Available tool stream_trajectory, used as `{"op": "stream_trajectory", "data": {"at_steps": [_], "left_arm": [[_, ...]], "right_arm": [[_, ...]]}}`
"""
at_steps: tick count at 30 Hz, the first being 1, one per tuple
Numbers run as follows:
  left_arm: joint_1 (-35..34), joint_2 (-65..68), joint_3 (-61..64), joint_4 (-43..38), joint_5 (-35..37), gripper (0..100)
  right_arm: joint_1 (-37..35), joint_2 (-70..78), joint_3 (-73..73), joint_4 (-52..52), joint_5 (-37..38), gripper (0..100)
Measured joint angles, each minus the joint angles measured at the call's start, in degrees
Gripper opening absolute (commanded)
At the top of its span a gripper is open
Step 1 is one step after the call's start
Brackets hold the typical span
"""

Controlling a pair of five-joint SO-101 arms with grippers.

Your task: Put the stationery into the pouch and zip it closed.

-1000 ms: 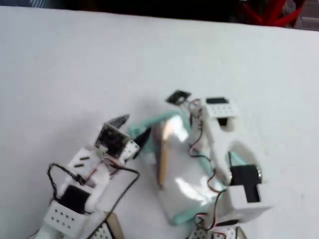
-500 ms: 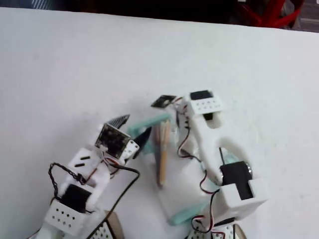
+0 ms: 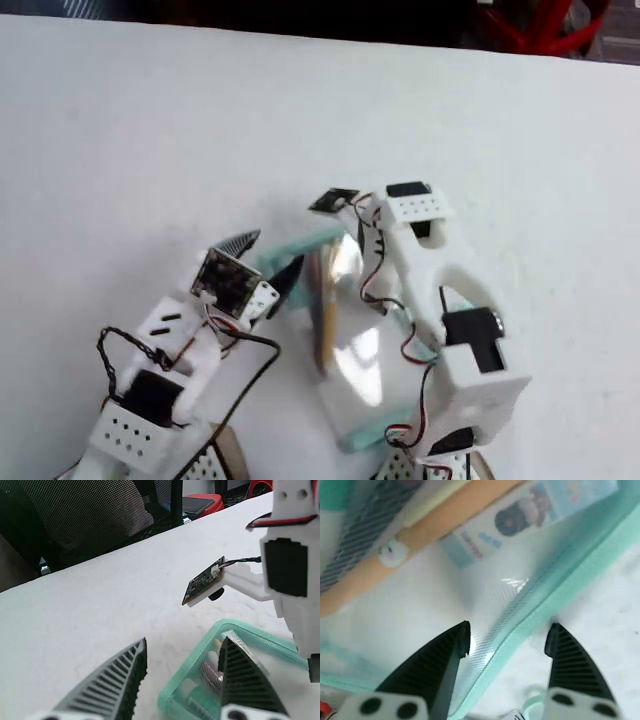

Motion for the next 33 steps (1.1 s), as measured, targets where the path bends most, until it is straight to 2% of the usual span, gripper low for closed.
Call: {"op": "stream_trajectory", "data": {"at_steps": [3,7,9,16,21,29,33], "left_arm": [[0.0,0.0,0.0,0.0,0.0,23],[0.0,0.0,0.0,0.0,0.0,23],[0.0,0.0,0.0,0.0,0.0,23],[0.0,0.0,0.0,0.0,0.0,23],[0.0,0.0,0.0,0.0,0.0,23],[0.0,0.0,0.0,0.0,0.0,23],[0.0,0.0,0.0,0.0,0.0,23]], "right_arm": [[0.0,3.2,-1.6,0.2,1.1,17.6],[-0.9,5.5,-2.4,2.0,4.5,0.6],[-1.1,5.5,-2.5,1.8,4.8,3.3],[-1.0,5.5,-3.4,1.1,5.2,1.7],[-1.1,1.3,-5.4,-1.1,-0.6,1.7],[-5.2,-1.2,-6.6,-12.0,-6.9,1.7],[-6.2,-1.2,-6.6,-16.4,-7.6,1.7]]}}
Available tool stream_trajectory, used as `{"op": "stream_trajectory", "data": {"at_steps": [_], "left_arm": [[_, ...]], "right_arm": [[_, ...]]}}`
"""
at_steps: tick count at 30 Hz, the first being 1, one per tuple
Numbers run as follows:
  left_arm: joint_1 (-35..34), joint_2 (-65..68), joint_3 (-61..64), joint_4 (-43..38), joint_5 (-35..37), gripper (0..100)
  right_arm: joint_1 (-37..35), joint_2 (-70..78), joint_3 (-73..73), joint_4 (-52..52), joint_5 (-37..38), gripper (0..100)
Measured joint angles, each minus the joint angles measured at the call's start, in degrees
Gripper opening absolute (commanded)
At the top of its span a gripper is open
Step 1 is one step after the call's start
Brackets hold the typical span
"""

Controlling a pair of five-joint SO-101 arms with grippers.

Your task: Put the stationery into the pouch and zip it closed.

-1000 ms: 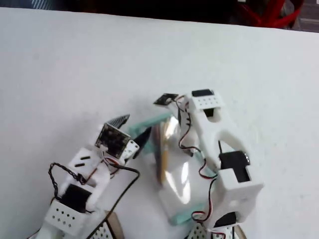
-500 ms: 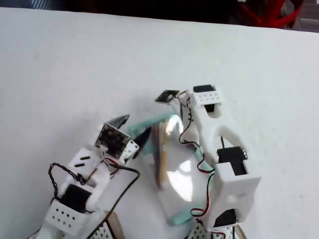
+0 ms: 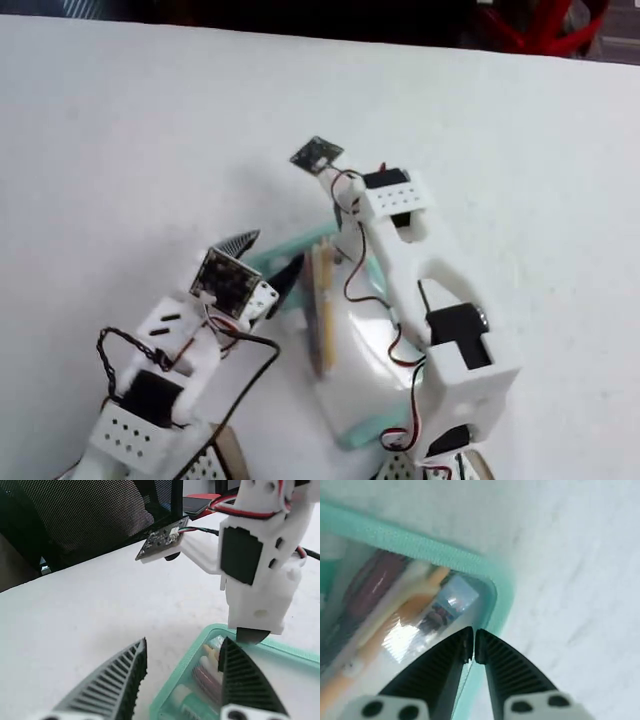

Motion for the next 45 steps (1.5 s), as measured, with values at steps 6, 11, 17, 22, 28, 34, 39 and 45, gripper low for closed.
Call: {"op": "stream_trajectory", "data": {"at_steps": [6,11,17,22,28,34,39,45], "left_arm": [[0.0,0.0,0.0,0.0,0.0,23],[0.0,0.0,0.0,0.0,0.0,23],[-3.0,0.0,-0.3,0.0,0.0,23],[-11.2,0.0,-6.0,1.8,1.5,23],[-19.2,0.0,-9.1,4.2,9.0,23],[-25.3,-0.6,-10.0,4.2,14.2,23],[-26.5,-0.6,-10.0,4.2,16.1,23],[-26.5,-0.6,-10.0,4.2,16.3,23]], "right_arm": [[0.0,-4.0,-0.9,10.1,0.5,1.8],[0.8,-12.8,2.4,28.2,20.8,1.8],[2.0,-31.4,18.7,30.7,41.8,1.8],[0.1,-44.1,35.2,27.8,47.5,1.8],[-0.7,-46.9,41.5,27.0,51.4,1.8],[-6.1,-43.9,43.0,31.1,61.4,1.8],[-14.1,-40.4,42.9,30.9,62.4,1.8],[-22.1,-30.3,43.3,28.7,62.4,1.8]]}}
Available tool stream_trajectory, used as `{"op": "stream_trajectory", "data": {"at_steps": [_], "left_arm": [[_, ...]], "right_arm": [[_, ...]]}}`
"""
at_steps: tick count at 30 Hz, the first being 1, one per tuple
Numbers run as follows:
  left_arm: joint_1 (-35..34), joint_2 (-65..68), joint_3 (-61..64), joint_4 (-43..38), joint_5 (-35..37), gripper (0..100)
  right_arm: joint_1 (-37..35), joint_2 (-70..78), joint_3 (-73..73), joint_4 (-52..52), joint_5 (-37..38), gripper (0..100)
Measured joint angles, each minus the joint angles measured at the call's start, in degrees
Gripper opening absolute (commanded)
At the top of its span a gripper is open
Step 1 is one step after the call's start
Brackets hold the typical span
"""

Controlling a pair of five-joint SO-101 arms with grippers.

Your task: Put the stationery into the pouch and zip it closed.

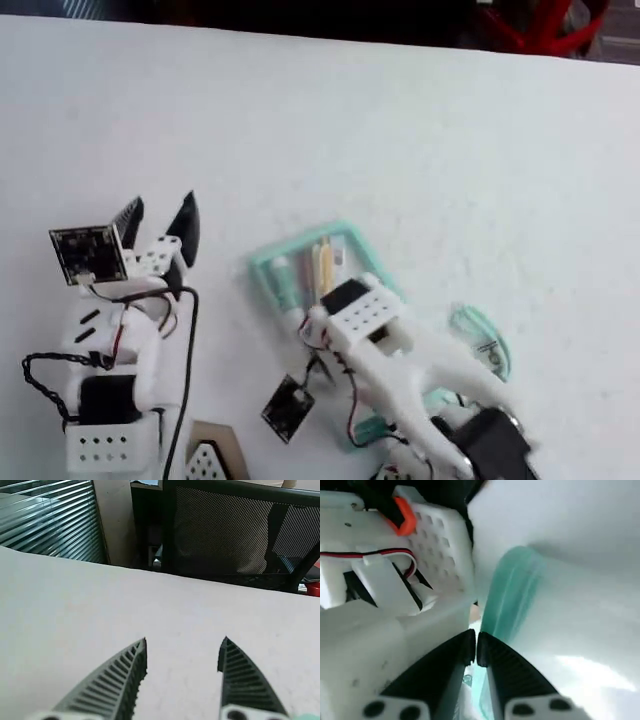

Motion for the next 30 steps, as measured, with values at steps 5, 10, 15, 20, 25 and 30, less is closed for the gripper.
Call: {"op": "stream_trajectory", "data": {"at_steps": [5,10,15,20,25,30], "left_arm": [[0.0,0.0,0.0,0.0,0.0,23],[0.0,0.0,0.0,0.0,0.0,23],[0.0,0.0,0.0,0.0,0.0,23],[0.0,0.0,0.0,0.0,0.0,23],[0.0,0.0,0.0,0.0,0.0,23],[0.0,0.0,0.0,0.0,0.0,23]], "right_arm": [[1.6,8.5,0.5,-4.8,0.0,1.9],[4.6,9.2,0.4,-12.2,-6.8,1.9],[5.0,9.3,0.7,-16.9,-12.7,2.1],[6.0,9.3,0.9,-20.3,-13.5,2.1],[8.4,9.4,1.1,-24.8,-13.6,2.1],[12.5,9.5,1.2,-30.0,-13.7,2.1]]}}
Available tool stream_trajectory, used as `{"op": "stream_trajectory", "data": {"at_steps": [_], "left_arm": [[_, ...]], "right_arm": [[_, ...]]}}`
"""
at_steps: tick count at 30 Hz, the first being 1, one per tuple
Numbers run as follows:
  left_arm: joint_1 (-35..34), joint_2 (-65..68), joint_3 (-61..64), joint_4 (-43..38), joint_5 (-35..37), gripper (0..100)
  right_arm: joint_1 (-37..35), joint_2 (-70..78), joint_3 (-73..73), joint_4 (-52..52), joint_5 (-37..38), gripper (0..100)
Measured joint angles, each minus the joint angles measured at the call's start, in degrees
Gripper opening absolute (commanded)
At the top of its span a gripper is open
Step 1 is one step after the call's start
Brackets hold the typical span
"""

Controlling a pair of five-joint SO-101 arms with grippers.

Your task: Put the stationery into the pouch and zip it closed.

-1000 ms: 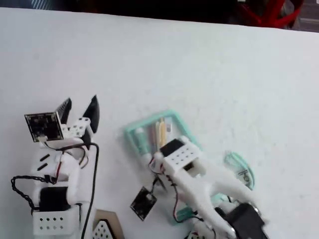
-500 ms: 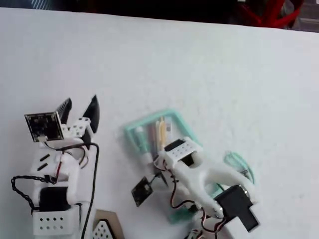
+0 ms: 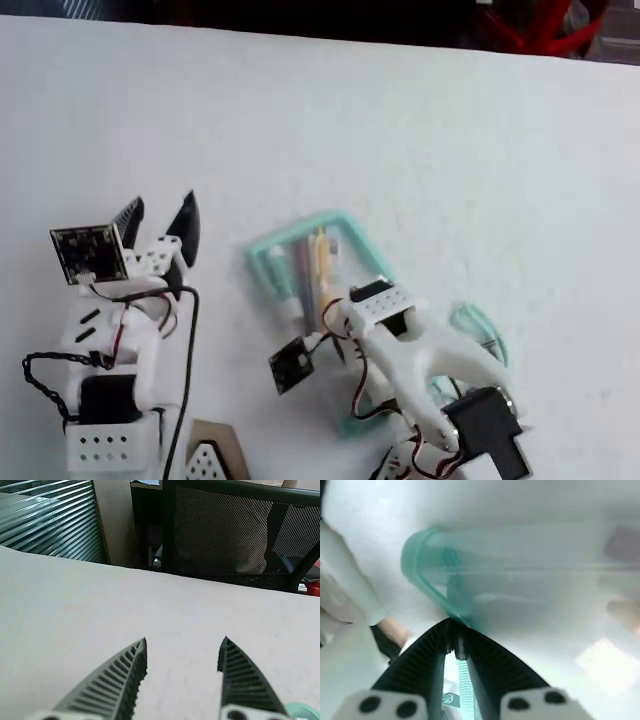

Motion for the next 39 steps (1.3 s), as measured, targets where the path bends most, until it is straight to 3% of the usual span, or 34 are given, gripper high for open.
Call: {"op": "stream_trajectory", "data": {"at_steps": [4,16,18,20,22,23,31,39], "left_arm": [[0.0,0.0,0.0,0.0,0.0,23],[3.0,0.0,0.0,0.0,0.0,24],[4.1,0.0,0.0,0.0,0.0,24],[5.2,0.0,0.0,0.0,0.0,24],[6.1,0.0,0.0,0.0,-1.1,24],[6.5,0.0,0.0,0.0,-1.8,24],[6.9,0.0,0.0,0.0,-3.6,23],[6.9,0.0,0.0,0.0,-3.6,23]], "right_arm": [[3.9,-0.2,0.0,-0.1,-2.2,2.1],[8.9,-5.7,-0.1,-0.5,-24.5,2.1],[10.6,-9.8,-0.1,-7.7,-29.9,2.1],[12.8,-14.0,-2.0,-23.3,-35.4,2.1],[13.4,-19.1,-3.1,-36.5,-37.9,2.1],[13.1,-22.1,-3.3,-37.6,-37.8,2.1],[10.7,-45.0,-2.3,-24.8,-36.3,2.1],[11.0,-46.2,1.7,-23.5,-37.0,2.2]]}}
